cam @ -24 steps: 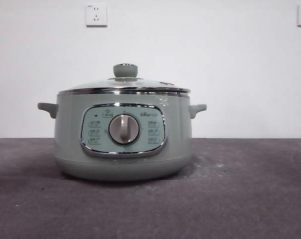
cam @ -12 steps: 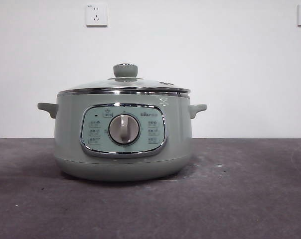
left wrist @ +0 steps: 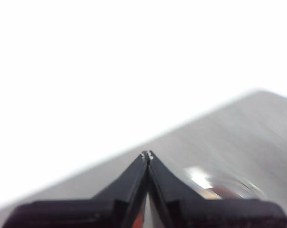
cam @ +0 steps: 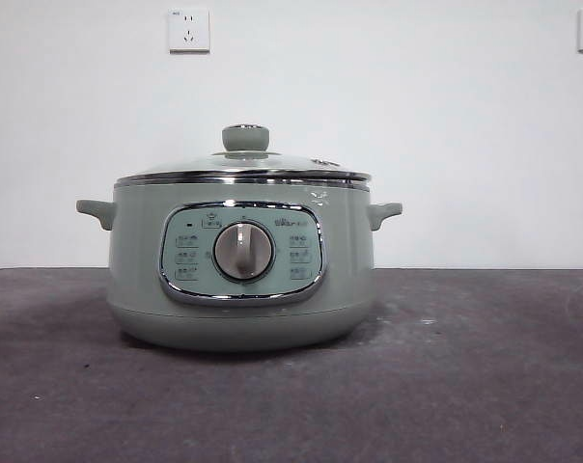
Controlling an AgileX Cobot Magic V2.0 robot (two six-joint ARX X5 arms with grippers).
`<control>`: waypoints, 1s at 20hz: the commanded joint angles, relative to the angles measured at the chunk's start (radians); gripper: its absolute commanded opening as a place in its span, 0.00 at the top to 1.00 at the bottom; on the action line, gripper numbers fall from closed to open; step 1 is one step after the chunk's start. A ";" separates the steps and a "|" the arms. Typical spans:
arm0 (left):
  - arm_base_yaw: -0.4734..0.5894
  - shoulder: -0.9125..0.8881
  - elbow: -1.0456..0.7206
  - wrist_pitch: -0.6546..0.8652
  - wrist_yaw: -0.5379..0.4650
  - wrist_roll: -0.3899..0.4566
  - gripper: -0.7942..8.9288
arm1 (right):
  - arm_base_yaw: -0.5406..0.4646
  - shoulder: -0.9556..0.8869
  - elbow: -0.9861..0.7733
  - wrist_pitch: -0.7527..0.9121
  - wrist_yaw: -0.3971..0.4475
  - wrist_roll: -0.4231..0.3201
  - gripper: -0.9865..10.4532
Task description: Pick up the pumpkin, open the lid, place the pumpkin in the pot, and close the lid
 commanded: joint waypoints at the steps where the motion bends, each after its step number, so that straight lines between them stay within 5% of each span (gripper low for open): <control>1: 0.072 -0.092 -0.129 0.101 0.000 0.010 0.92 | 0.001 -0.004 0.000 0.002 0.003 0.010 0.91; 9: 0.163 -0.517 -0.966 0.638 0.000 -0.034 0.92 | 0.001 -0.004 0.000 0.002 0.003 0.010 0.91; 20: 0.141 -0.947 -1.668 0.724 -0.005 -0.077 0.92 | 0.001 -0.004 0.000 0.002 0.003 0.010 0.91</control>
